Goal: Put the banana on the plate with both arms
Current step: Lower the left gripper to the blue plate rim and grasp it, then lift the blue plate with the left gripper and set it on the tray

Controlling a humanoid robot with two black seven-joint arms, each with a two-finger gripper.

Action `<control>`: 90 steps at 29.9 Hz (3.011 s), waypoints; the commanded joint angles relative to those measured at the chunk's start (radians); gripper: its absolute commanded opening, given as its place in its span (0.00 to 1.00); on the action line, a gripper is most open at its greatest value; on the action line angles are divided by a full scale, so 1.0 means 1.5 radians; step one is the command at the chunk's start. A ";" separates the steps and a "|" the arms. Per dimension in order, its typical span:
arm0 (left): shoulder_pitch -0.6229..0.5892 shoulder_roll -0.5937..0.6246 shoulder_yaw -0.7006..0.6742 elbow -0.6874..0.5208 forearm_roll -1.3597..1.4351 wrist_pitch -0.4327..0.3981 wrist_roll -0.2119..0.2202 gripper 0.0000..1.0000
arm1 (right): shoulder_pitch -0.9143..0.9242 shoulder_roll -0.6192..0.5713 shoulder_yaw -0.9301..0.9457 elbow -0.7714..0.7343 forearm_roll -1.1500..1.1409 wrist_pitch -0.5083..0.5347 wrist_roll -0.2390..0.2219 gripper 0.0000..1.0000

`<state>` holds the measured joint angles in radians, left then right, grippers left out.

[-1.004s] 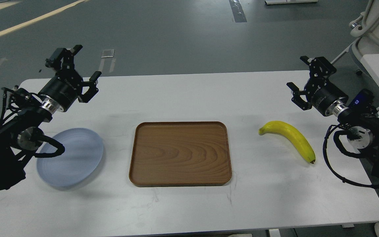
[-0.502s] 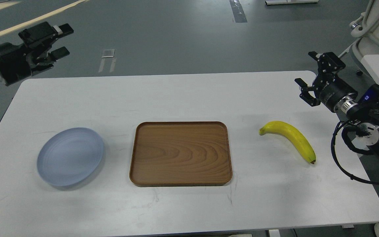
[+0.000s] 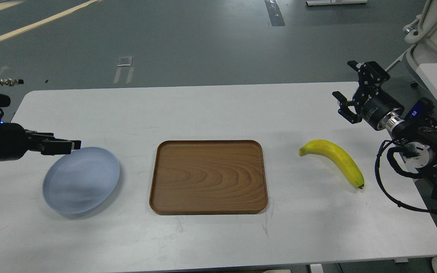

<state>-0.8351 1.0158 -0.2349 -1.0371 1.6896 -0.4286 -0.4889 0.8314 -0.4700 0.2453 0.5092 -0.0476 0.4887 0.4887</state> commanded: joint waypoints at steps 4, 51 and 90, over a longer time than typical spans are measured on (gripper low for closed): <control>0.035 -0.027 0.026 0.062 -0.077 0.016 0.000 0.98 | 0.000 0.009 0.000 -0.001 0.000 0.000 0.000 1.00; 0.013 -0.061 0.027 0.141 -0.167 -0.019 0.000 0.00 | 0.002 0.023 0.000 0.000 -0.001 0.000 0.000 1.00; -0.194 -0.488 0.243 0.211 -0.109 -0.040 0.064 0.00 | -0.005 -0.012 0.000 -0.001 -0.001 0.000 0.000 1.00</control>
<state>-1.1304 0.2903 0.1287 -0.7265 1.5264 -0.4888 -0.3989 0.8237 -0.4885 0.2454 0.5078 -0.0491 0.4887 0.4887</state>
